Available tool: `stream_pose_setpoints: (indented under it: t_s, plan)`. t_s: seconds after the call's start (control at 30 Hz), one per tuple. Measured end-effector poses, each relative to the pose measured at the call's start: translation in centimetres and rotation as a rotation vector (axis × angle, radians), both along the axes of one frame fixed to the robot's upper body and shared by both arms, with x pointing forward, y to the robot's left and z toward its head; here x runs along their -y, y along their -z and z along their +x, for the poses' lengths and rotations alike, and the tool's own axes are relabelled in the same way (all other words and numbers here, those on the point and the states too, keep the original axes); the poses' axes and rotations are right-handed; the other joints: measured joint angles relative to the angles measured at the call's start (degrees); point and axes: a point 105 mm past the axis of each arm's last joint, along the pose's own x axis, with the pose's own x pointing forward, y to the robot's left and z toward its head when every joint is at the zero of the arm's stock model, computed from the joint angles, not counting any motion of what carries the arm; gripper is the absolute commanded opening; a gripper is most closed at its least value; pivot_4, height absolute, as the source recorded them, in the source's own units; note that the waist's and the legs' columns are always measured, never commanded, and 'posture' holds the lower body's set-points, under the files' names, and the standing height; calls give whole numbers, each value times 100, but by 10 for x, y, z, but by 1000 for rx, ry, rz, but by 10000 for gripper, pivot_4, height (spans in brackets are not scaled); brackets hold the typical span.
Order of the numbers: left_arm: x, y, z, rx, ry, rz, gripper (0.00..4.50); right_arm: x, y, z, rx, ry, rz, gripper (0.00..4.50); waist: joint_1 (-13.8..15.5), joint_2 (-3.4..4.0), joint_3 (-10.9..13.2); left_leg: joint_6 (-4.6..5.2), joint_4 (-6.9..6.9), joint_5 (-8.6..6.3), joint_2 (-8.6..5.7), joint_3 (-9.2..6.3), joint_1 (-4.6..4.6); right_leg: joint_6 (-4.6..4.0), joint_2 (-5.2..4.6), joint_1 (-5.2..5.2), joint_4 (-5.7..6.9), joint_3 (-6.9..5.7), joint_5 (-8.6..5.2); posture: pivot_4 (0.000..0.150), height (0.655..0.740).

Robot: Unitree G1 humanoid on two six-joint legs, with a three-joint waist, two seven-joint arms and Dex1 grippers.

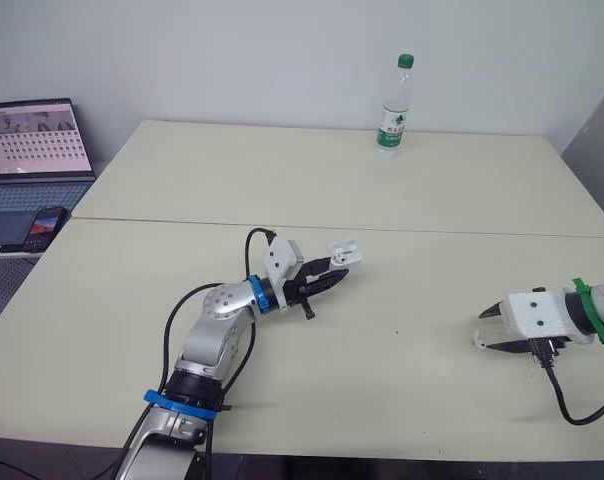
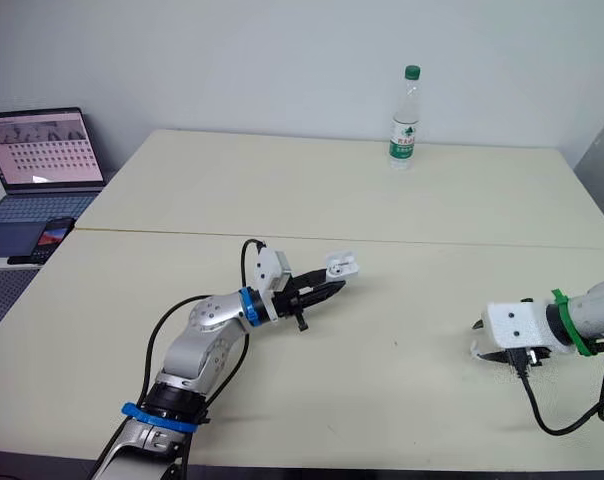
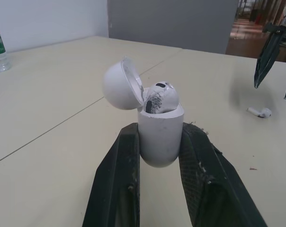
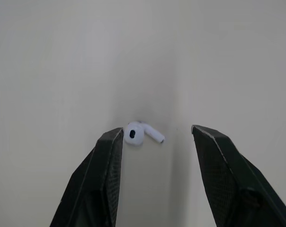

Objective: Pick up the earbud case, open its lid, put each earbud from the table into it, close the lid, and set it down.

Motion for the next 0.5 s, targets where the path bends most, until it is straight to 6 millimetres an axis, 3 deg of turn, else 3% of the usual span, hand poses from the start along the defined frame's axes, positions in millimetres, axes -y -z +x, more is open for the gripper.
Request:
stream_pose_setpoints:
  t_s: [0.13, 0.5]
  plan:
    - [-1, 0, 0, 2, 0, 3, 7661, -8, 6, 6, -16, -71, -5, 23584, -28, 0, 0, 0, 0, 0, 6, -6, 0, -1, 6, 0, 4, 0, 0, 1500, 7362]
    - [-7, 5, -1, -10, -27, 8, 7661, -13, 3, 45, 46, -37, 4, 23584, -45, 2, -1, -1, 0, 0, 7, -6, 1, -3, 5, 0, 7, 1, 1, 1500, 7362]
